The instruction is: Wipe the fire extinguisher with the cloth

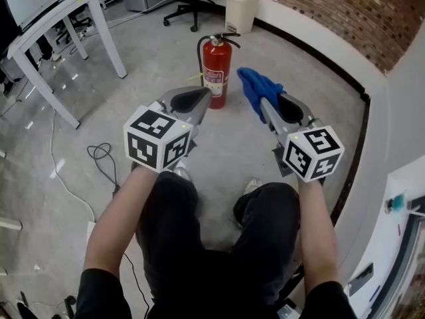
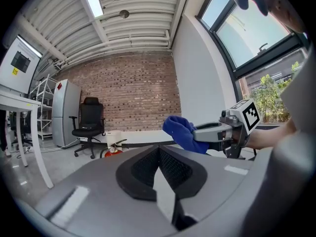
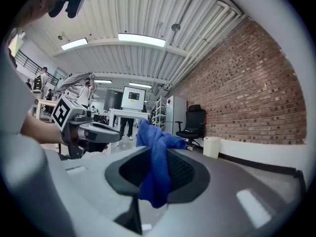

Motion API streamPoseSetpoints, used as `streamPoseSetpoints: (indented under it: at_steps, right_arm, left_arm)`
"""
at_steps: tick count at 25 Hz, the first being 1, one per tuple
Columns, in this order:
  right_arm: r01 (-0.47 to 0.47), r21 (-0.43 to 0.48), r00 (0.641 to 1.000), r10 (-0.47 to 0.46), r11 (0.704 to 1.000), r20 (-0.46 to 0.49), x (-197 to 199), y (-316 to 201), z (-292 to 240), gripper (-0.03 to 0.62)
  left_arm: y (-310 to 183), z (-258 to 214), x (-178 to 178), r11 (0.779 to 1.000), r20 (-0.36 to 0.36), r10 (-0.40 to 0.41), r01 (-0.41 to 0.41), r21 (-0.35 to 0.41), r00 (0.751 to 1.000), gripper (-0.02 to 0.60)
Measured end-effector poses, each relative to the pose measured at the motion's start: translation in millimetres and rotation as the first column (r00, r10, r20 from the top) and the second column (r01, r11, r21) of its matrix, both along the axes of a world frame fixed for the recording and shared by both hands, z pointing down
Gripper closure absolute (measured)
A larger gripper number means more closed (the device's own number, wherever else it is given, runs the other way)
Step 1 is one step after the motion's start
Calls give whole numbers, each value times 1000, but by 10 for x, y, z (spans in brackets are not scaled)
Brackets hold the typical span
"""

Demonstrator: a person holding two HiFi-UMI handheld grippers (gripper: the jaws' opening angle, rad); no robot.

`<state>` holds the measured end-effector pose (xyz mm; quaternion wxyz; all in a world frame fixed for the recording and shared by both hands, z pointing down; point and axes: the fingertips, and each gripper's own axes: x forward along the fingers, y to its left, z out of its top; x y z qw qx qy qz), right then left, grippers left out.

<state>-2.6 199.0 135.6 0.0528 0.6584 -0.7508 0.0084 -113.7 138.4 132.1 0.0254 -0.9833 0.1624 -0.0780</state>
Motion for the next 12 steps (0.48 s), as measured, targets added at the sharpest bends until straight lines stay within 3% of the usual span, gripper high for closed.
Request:
streamPoseSetpoints:
  at_steps: [12]
  right_arm:
    - [4, 13, 1000, -4, 1000, -9, 86, -27, -67, 494]
  left_arm:
    - [-83, -18, 66, 1000, 7, 4, -4, 4, 1000, 575]
